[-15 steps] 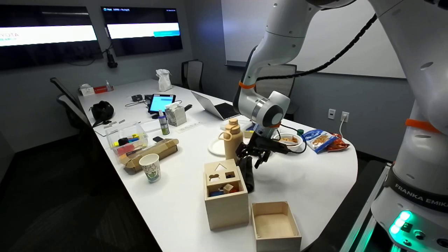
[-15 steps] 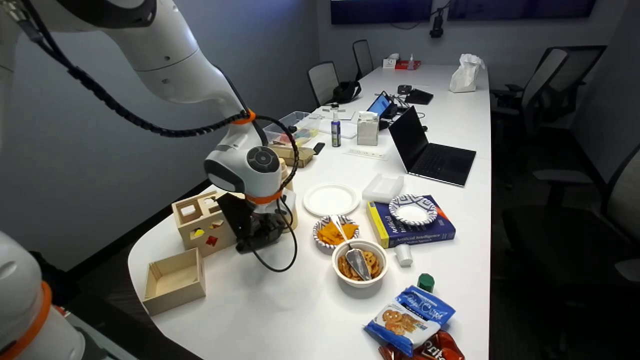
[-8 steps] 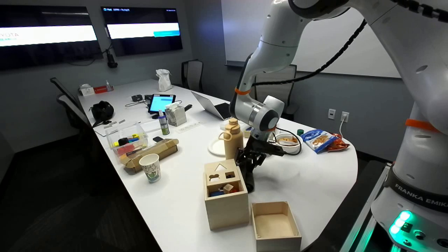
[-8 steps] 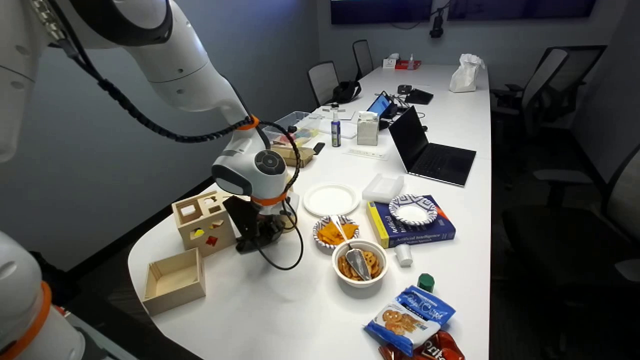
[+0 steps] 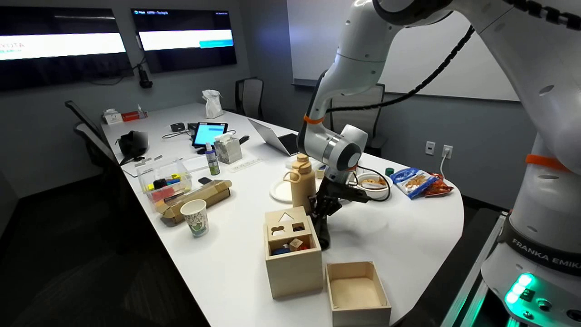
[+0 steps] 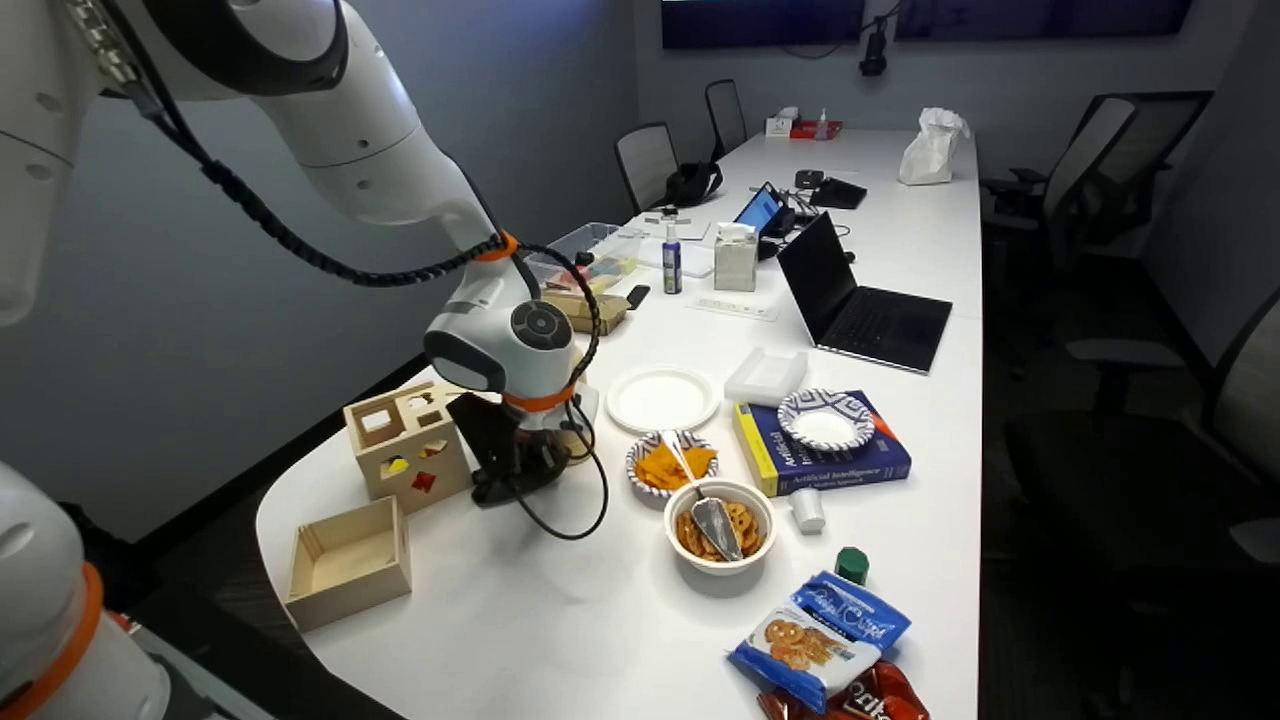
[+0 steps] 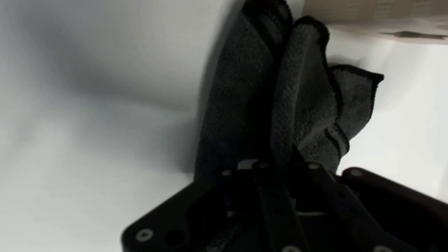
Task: Use the towel to wipe the table.
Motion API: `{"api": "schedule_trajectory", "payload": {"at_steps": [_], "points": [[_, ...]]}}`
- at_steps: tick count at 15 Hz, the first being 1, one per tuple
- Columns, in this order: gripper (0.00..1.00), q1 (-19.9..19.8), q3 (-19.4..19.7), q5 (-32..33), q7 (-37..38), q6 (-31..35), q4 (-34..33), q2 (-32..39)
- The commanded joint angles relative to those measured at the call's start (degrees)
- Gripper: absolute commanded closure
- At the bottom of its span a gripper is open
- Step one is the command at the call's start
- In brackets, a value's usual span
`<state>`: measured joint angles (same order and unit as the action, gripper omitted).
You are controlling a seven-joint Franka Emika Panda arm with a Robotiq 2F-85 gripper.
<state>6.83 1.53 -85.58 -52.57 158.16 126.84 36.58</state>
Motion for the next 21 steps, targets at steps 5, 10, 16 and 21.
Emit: {"api": "schedule_trajectory", "payload": {"at_steps": [5, 10, 16, 21], "points": [[0.99, 0.1, 1.1, 1.2, 3.4, 0.4, 2.8, -1.3], [0.99, 1.4, 5.2, 4.7, 10.8, 4.2, 12.5, -7.0], [0.99, 3.9, 12.9, 15.8, 25.0, 9.6, 18.5, -9.7], [0.99, 3.3, 16.0, 19.3, 25.4, 8.3, 12.5, -7.6]]}}
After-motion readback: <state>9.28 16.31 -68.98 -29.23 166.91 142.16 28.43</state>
